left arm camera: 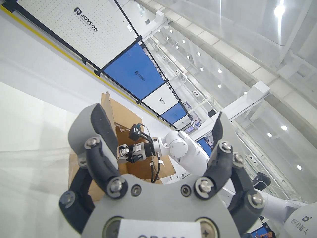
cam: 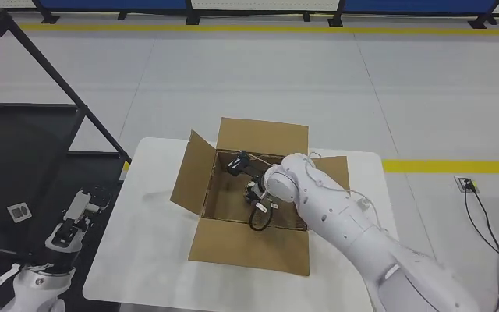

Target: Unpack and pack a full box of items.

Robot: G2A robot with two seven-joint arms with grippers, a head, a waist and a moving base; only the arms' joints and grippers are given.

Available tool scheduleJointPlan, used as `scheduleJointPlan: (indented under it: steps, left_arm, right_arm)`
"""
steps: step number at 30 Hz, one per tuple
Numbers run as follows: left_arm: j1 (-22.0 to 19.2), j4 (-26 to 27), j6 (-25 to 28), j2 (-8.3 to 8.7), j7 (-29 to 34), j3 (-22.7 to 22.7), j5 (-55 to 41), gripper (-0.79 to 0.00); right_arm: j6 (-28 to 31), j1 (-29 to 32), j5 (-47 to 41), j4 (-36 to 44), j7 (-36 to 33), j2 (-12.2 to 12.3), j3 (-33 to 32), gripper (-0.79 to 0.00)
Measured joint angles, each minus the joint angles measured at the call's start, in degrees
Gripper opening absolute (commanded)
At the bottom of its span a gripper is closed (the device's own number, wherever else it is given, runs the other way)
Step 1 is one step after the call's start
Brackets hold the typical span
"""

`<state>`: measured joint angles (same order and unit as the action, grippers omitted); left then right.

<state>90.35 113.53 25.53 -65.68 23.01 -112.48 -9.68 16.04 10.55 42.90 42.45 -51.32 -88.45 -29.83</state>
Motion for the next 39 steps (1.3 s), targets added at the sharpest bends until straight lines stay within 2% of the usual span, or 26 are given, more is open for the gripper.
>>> scheduleJointPlan:
  steps: [5,9,13,16,22,28,31,35,39]
  left_arm:
    - [0.0,0.0,0.0,0.0,0.0,0.0,0.0,0.0]
    - [0.0,0.0,0.0,0.0,0.0,0.0,0.0,0.0]
    - [0.0,0.0,0.0,0.0,0.0,0.0,0.0,0.0]
    - [0.0,0.0,0.0,0.0,0.0,0.0,0.0,0.0]
    - [0.0,0.0,0.0,0.0,0.0,0.0,0.0,0.0]
    - [0.0,0.0,0.0,0.0,0.0,0.0,0.0,0.0]
    - [0.0,0.0,0.0,0.0,0.0,0.0,0.0,0.0]
    - [0.0,0.0,0.0,0.0,0.0,0.0,0.0,0.0]
    - [0.0,0.0,0.0,0.0,0.0,0.0,0.0,0.0]
  right_arm:
    - [-1.83,2.29,4.22,10.49,-1.67,3.55,-4.74,-0.785]
    - [-6.49,7.91,10.83,24.87,-5.65,7.68,-10.93,-0.785]
    - [-10.06,18.44,19.08,44.29,-12.21,12.46,-20.89,-0.785]
    - [-11.55,27.23,24.38,57.24,-15.18,15.02,-28.75,-0.785]
    - [-13.86,45.7,29.0,76.47,-13.16,17.98,-44.52,-0.785]
    - [-16.88,62.96,30.79,87.66,-11.31,19.17,-58.56,-0.785]
    - [-18.1,69.65,29.3,90.39,-9.71,19.29,-64.09,-0.785]
    - [-17.84,75.72,26.78,90.54,-8.08,19.35,-69.41,-0.785]
    - [-12.91,76.01,24.46,85.86,-10.51,19.72,-70.54,-0.785]
